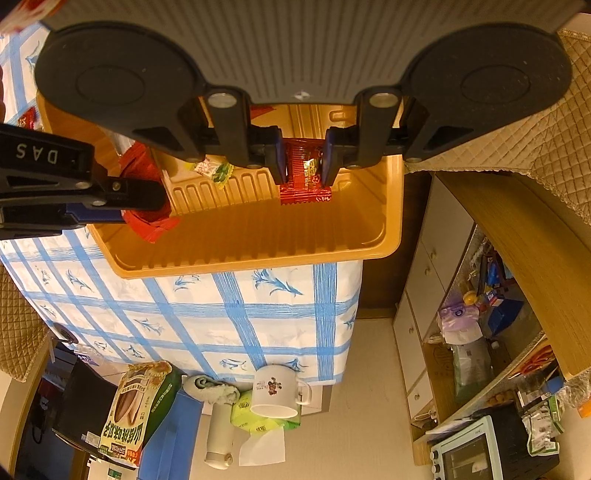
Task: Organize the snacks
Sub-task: 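Carry the red bag and red candy over the orange tray, then open both tools to drop the red bag and candy into the tray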
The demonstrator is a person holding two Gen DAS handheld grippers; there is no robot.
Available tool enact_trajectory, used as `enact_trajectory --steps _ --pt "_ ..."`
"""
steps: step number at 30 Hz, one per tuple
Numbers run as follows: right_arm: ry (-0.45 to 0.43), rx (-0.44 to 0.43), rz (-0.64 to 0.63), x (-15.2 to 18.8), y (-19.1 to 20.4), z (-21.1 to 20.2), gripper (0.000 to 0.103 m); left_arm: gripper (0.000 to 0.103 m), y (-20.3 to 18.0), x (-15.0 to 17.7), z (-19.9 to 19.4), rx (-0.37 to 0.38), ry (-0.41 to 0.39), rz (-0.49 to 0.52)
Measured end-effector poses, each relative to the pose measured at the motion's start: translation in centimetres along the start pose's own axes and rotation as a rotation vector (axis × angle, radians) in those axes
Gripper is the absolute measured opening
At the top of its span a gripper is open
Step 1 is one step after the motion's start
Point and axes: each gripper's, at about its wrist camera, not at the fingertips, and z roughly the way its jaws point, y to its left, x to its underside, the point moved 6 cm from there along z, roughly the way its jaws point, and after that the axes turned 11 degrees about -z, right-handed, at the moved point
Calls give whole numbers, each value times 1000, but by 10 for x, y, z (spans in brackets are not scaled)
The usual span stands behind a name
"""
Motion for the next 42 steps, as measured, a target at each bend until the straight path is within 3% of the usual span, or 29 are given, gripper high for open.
enact_trajectory --steps 15,37,40,42 --pt "9 -2 22 0 -8 4 26 26 5 0 -5 22 7 -35" --pt "-7 -66 -35 -18 25 35 27 31 29 -12 -24 -24 -35 -90" --pt "-7 -64 -34 -19 25 36 45 34 31 -10 -27 -25 -38 -97" --pt "-27 -57 -23 -19 23 33 64 35 31 -9 -29 -24 -38 -100"
